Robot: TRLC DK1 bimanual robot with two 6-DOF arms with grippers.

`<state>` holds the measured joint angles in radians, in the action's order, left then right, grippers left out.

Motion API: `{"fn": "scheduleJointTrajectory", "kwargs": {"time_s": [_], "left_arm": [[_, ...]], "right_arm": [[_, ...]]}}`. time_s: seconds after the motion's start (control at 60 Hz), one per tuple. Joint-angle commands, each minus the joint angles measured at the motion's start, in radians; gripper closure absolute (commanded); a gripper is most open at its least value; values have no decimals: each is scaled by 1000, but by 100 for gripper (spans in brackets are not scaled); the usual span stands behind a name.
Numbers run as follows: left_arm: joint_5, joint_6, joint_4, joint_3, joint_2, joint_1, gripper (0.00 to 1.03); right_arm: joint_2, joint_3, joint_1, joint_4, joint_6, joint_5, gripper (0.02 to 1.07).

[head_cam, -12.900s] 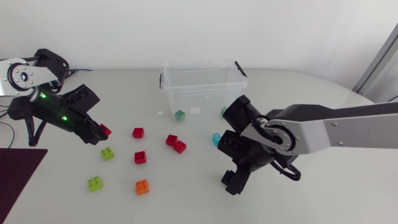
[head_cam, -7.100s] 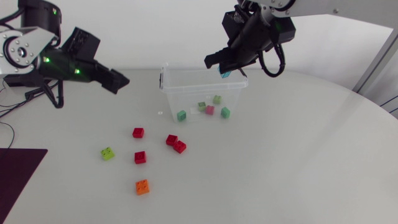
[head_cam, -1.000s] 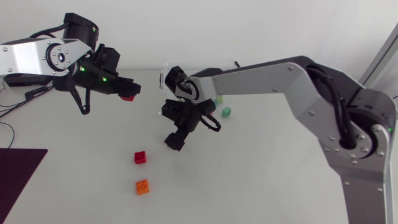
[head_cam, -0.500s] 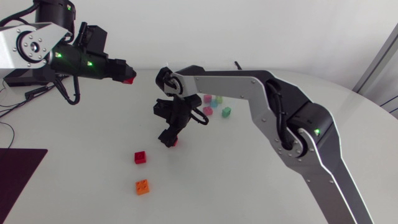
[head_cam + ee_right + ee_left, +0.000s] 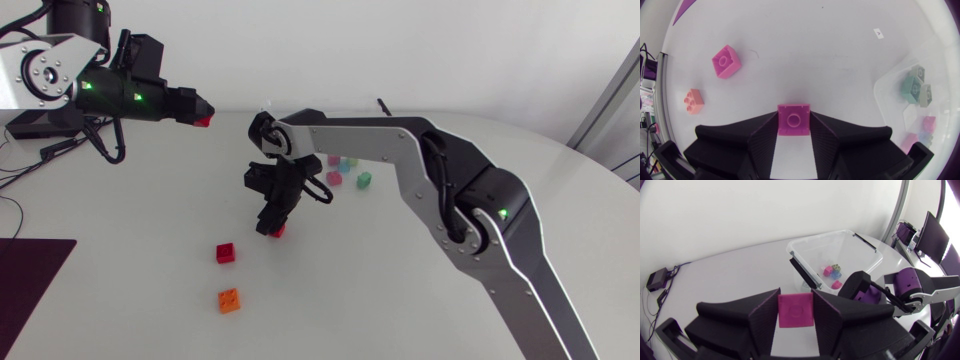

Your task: Pick up the duplo bricks and place them in the container

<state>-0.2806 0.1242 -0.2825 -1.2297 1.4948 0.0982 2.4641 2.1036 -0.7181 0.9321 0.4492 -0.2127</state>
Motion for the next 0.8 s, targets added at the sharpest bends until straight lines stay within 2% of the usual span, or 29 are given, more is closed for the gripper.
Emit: {"fn": "scheduleJointTrajectory", "kwargs": {"time_s": [0.0, 0.217, 0.4, 0.7, 0.783], "left_arm": [[-11, -21, 16, -30, 19, -5, 84], [-34, -57, 59, -71, 58, 3, 84], [-57, -95, 82, -155, 143, 49, 84], [-55, -112, 129, -297, 315, 181, 82], [-43, -113, 128, -341, 367, 209, 77]], "right_arm": [[-48, -100, 3, -10, -10, 7, 79], [-249, -373, 3, -125, -35, 42, 80], [-441, -550, 32, -161, -46, 50, 80], [-689, -677, 124, -164, -55, 47, 80], [-734, -680, 155, -162, -55, 45, 80]]}}
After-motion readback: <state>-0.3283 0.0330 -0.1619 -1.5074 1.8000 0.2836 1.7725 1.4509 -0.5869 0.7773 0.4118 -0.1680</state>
